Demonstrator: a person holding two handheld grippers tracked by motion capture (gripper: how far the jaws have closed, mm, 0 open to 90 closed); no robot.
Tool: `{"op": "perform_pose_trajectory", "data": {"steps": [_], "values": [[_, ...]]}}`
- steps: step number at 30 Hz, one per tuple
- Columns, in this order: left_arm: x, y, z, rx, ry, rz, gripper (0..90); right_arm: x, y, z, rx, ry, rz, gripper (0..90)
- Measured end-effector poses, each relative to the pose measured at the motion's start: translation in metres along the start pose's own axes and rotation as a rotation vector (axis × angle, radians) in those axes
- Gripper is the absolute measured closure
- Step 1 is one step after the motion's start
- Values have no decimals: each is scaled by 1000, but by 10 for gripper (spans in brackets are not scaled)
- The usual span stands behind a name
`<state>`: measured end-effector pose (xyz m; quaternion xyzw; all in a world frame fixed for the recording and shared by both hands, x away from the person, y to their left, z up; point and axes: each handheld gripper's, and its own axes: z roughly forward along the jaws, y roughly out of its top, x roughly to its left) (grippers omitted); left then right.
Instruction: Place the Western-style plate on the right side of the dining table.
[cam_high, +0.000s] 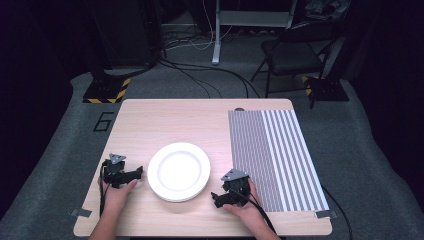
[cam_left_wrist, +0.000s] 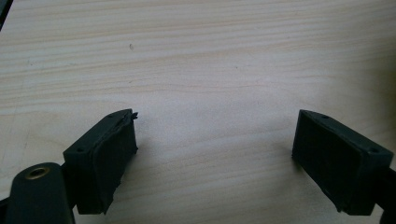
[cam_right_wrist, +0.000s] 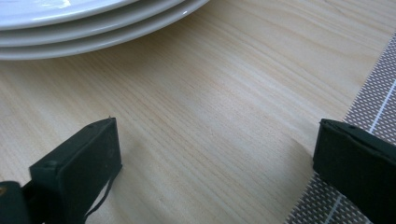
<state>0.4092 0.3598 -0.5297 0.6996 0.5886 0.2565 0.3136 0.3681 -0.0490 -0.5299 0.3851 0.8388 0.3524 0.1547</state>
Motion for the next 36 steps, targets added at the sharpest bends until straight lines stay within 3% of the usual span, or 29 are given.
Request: {"op": "perform_pose_trajectory", "data": {"steps": [22, 29, 30, 32, 35, 36], "values": [[0, -1, -2, -8, -4, 5, 157, 0, 0, 0, 0, 0, 4, 6], [1, 1, -7, 17, -23, -9, 292, -1, 0, 0, -7, -3, -4, 22], [1, 2, -8, 24, -32, -9, 292, 0, 0, -1, -10, -7, 2, 42], [0, 2, -12, 36, -48, -23, 416, 2, 2, -5, -12, -17, 21, 192], [-2, 2, -16, 49, -64, -31, 491, 2, 3, -6, -3, -27, 21, 207], [-3, 3, -19, 56, -77, -54, 495, 3, 3, -8, -5, -32, 16, 231]]}}
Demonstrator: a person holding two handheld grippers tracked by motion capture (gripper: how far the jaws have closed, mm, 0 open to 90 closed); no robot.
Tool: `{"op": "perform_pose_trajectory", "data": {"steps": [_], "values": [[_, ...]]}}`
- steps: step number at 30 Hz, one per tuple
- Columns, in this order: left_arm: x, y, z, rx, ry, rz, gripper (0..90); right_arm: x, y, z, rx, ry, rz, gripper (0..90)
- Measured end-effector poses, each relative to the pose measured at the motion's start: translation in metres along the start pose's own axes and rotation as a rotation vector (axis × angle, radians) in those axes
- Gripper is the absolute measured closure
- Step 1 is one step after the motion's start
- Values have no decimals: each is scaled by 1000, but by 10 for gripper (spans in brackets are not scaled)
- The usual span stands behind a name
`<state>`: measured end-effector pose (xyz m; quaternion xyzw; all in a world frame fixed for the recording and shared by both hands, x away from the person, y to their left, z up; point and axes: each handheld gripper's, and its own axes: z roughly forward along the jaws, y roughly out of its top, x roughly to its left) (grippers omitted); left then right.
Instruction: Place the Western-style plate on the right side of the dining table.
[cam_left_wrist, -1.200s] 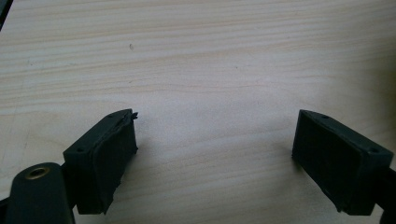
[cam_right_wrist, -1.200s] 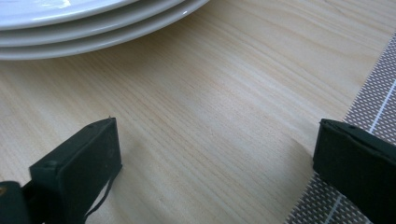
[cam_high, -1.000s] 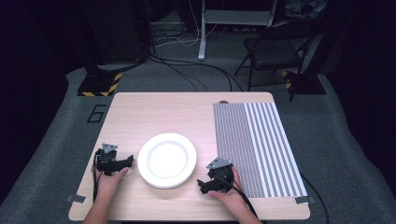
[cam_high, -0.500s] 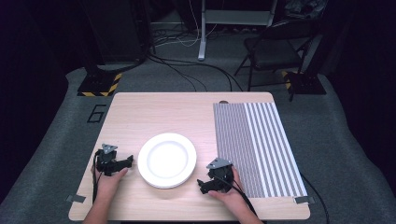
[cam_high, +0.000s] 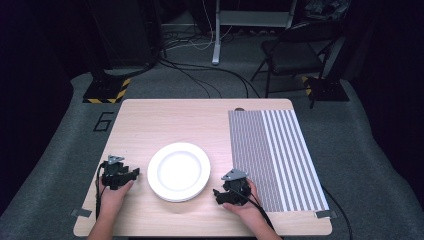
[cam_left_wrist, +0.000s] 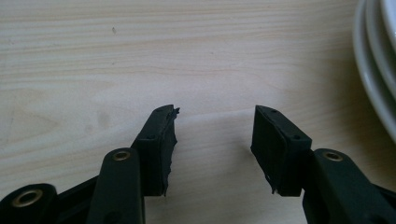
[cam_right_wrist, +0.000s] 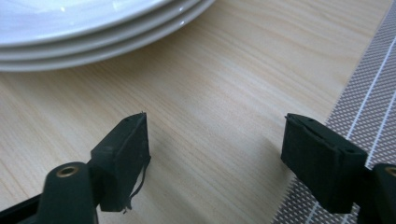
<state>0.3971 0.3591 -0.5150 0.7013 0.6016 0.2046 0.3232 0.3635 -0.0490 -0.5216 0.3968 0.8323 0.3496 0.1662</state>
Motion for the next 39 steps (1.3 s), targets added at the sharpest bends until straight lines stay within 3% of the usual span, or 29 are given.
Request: {"op": "perform_pose_trajectory", "data": {"steps": [5, 7, 11, 14, 16, 19, 21, 24, 29, 30, 33, 35, 36, 39], "values": [[-5, 6, -6, -2, -20, -8, 514, 1, 6, -8, -20, -9, 2, 263], [-8, 12, -11, 4, -18, 2, 513, 1, 12, -13, -22, -11, 17, 277], [-14, 23, -21, -23, -31, -5, 526, -4, 22, -19, -9, -10, 1, 297], [-19, 36, -30, -38, -41, -8, 533, -7, 32, -24, -3, -42, -4, 323], [-21, 42, -34, -43, -58, -17, 546, -10, 38, -24, -3, -38, 4, 329], [-23, 44, -35, -54, -68, -26, 553, -14, 44, -24, -14, -37, 13, 338], [-27, 46, -35, -52, -98, -39, 562, -18, 50, -22, -12, -37, 33, 344], [-35, 44, -38, -66, -130, -20, 582, -23, 60, -20, -34, -8, 79, 353], [-37, 41, -42, -59, -151, -9, 605, -25, 70, -20, -65, -5, 91, 369], [-36, 38, -45, -68, -166, -30, 605, -26, 72, -20, -82, 0, 113, 386], [-34, 36, -48, -77, -171, -46, 606, -28, 76, -18, -79, 3, 116, 395], [-32, 34, -50, -80, -190, -86, 610, -26, 81, -16, -82, 4, 132, 402], [-29, 33, -52, -80, -215, -127, 609, -25, 86, -14, -89, -1, 127, 409], [-26, 30, -55, -92, -238, -161, 632, -20, 89, -13, -105, 17, 135, 431]]}}
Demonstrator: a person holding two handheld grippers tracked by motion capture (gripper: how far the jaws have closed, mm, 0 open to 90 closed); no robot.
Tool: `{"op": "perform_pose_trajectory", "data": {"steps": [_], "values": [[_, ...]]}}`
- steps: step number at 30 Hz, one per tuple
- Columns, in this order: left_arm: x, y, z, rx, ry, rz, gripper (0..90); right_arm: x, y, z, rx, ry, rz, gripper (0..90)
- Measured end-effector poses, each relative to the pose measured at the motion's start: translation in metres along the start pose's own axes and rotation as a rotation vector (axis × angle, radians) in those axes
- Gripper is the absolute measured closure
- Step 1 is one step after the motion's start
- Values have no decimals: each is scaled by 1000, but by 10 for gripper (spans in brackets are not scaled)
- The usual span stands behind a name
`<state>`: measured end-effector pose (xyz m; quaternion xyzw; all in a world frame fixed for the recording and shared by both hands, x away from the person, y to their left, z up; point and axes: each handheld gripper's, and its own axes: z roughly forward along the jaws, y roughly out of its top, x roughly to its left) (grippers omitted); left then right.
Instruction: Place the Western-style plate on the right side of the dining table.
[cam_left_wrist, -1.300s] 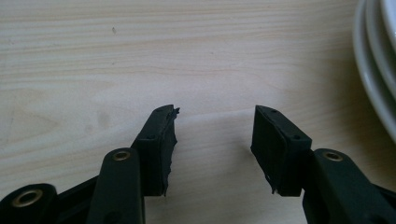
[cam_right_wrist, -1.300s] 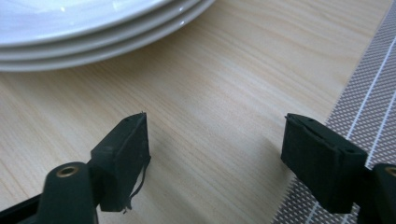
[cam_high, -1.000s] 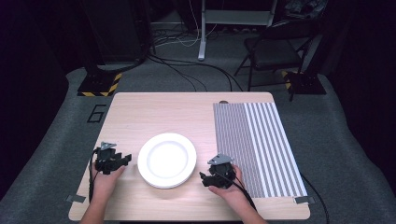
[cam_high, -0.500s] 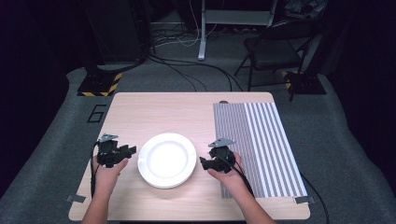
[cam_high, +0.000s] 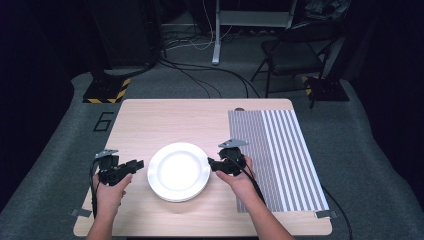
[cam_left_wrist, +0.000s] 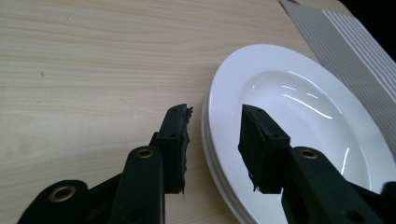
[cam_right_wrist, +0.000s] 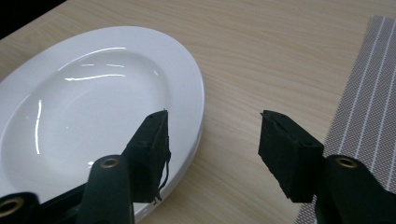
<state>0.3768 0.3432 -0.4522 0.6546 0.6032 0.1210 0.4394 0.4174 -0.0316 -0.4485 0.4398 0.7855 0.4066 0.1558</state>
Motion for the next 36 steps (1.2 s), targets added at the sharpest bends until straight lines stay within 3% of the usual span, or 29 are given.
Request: {"op": "perform_pose_trajectory", "data": {"steps": [4, 9, 11, 21, 26, 28, 29, 30, 34, 35, 36], "values": [[4, -1, -2, -2, -30, -27, 675, 5, -1, -1, -2, 14, -21, 439], [5, -6, 3, 15, -50, -48, 720, 3, -4, 0, -20, 48, 14, 454], [4, -8, 6, 48, -83, -82, 740, 1, -6, 0, -35, 59, 31, 467], [2, -14, 18, 102, -87, -60, 801, -1, -14, 3, -3, 68, 47, 433], [4, -16, 21, 105, -83, -80, 809, 0, -19, 7, 16, 90, 53, 425], [6, -16, 21, 110, -99, -82, 812, 2, -20, 8, 20, 92, 59, 421], [7, -16, 21, 102, -98, -107, 812, 2, -20, 8, 28, 96, 66, 418], [7, -16, 21, 102, -98, -107, 816, 2, -20, 8, 28, 96, 66, 418], [7, -16, 23, 109, -113, -117, 822, -2, -22, 9, 32, 112, 106, 403], [7, -16, 23, 113, -101, -90, 830, -4, -23, 10, 33, 126, 131, 402], [7, -16, 23, 113, -101, -90, 832, -4, -23, 10, 33, 126, 131, 402]]}}
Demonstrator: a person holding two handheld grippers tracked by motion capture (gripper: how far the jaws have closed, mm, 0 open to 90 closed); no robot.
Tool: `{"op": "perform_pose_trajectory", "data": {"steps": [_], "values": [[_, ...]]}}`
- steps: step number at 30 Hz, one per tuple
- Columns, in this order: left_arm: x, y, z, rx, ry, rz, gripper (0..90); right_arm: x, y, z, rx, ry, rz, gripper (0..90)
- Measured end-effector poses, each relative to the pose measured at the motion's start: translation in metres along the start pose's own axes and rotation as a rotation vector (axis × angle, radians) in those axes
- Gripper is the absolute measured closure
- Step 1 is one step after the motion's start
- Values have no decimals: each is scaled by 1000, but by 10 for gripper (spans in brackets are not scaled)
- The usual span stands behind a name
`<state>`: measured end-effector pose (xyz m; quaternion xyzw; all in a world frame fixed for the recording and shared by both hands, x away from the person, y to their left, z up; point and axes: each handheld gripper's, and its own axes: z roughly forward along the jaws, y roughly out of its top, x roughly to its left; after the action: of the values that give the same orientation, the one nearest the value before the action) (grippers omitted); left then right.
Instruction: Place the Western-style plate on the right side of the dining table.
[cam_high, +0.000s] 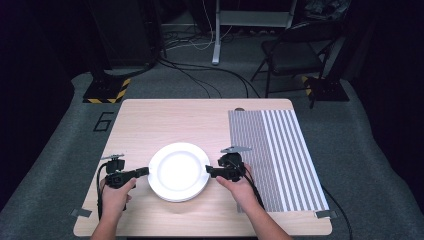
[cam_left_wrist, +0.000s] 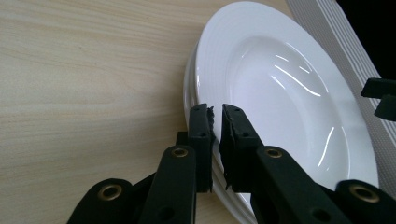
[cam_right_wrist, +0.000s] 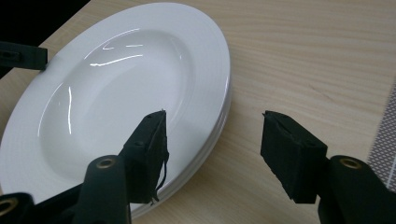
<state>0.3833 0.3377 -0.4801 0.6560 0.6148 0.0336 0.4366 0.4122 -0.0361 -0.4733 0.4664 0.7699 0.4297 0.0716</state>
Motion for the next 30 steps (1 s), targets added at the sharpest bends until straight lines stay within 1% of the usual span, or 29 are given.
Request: {"op": "perform_pose_trajectory", "data": {"steps": [1, 3, 5, 8, 10, 11, 12, 13, 15, 16, 18, 19, 20, 21, 22, 23, 24, 25, 26, 28, 29, 30], "values": [[-1, 0, 0, -6, 3, -9, 833, -2, 0, 1, 6, 11, 23, 400], [-1, -1, 0, -6, 4, -7, 834, -3, 0, 1, 7, 16, 28, 399], [-1, -1, 0, -6, 2, -10, 834, -3, -1, 2, 18, 23, 55, 396], [-1, -2, 0, -10, -3, -18, 833, -3, -2, 3, 23, 25, 54, 394], [-1, -2, 1, -11, -1, -15, 832, -3, -2, 5, 23, 33, 62, 395], [-2, -2, 1, -8, -2, -21, 832, -3, -3, 6, 28, 37, 68, 397], [-2, -2, 1, -8, -2, -21, 832, -3, -3, 6, 28, 37, 68, 397], [-1, -2, 1, -13, -5, -8, 832, -4, -4, 7, 30, 39, 72, 397], [-2, -3, 2, -7, -7, -11, 826, -4, -4, 9, 37, 45, 91, 398], [-4, -3, 2, -4, -10, -25, 826, -4, -4, 9, 37, 45, 91, 398], [-5, -4, 4, 0, -15, -6, 826, -4, -5, 10, 40, 49, 88, 398], [-6, -4, 4, -2, -19, -14, 826, -3, -5, 10, 42, 49, 86, 398], [-7, -4, 5, -2, -24, -14, 827, -3, -6, 11, 45, 48, 88, 398], [-7, -4, 6, 3, -27, -4, 828, -3, -6, 12, 47, 49, 84, 398], [-8, -5, 7, 2, -28, -11, 827, -3, -7, 12, 50, 50, 88, 399], [-9, -5, 7, 5, -29, -5, 827, -2, -8, 13, 56, 55, 98, 402], [-10, -5, 8, 6, -27, 3, 822, -3, -8, 14, 57, 64, 96, 404], [-10, -5, 9, 9, -24, 8, 815, -2, -10, 15, 60, 71, 108, 398], [-10, -5, 9, 9, -24, 8, 811, -2, -10, 15, 60, 71, 108, 398], [-10, -6, 9, 7, -29, 0, 812, -1, -10, 16, 60, 66, 109, 401], [-10, -6, 10, 4, -31, -15, 812, -1, -10, 16, 52, 68, 124, 401], [-10, -6, 10, 4, -31, -15, 812, -1, -10, 16, 52, 68, 124, 401]]}}
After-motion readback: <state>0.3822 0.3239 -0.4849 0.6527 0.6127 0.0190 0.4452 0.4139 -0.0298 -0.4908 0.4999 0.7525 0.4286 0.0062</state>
